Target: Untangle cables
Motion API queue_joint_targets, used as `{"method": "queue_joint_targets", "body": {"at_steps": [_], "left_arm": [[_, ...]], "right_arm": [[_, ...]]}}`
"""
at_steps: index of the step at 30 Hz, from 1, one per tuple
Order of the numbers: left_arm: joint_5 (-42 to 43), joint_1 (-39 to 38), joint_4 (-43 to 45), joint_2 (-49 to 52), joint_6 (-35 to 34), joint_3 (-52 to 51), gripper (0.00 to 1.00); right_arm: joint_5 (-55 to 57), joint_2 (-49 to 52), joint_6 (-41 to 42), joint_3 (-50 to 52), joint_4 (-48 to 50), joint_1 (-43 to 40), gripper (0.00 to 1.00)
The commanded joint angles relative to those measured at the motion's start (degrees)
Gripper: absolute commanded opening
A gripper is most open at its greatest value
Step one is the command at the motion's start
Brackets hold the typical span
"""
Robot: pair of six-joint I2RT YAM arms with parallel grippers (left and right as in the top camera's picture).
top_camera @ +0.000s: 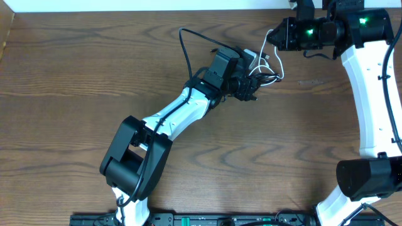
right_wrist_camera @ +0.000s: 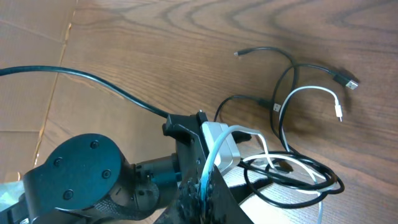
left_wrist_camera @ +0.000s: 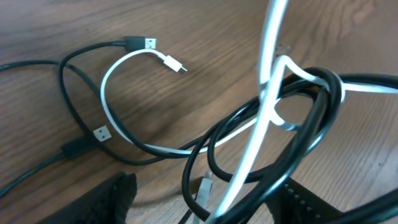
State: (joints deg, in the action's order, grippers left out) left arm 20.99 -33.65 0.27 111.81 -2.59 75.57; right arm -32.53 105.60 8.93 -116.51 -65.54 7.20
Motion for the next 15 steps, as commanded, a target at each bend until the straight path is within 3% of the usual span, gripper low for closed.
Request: {"method": "queue_joint_targets", "body": {"at_steps": [1, 4, 12, 15], "left_arm": [[-1.2, 0.0, 0.3, 0.3, 0.8, 0.4, 0.51], [-1.2, 0.0, 0.2, -0.4, 0.6, 0.4, 0.39], [-1.1, 0.0, -5.2, -6.8, 0.4, 0.4, 0.3], [-1.1, 0.1, -9.0, -9.6, 0.4, 0.4, 0.22]], "right_arm": [[-0.3, -0.2, 0.2, -0.7, -0.1, 0.0, 0.01], [2.4, -0.2, 0.6, -0.7, -0.2, 0.0, 0.01], [15.4, 0.8, 4.5, 0.4, -0.5, -1.0, 0.01], [17.8, 2.1, 5.8, 1.6, -0.3, -1.3, 0.01]]}}
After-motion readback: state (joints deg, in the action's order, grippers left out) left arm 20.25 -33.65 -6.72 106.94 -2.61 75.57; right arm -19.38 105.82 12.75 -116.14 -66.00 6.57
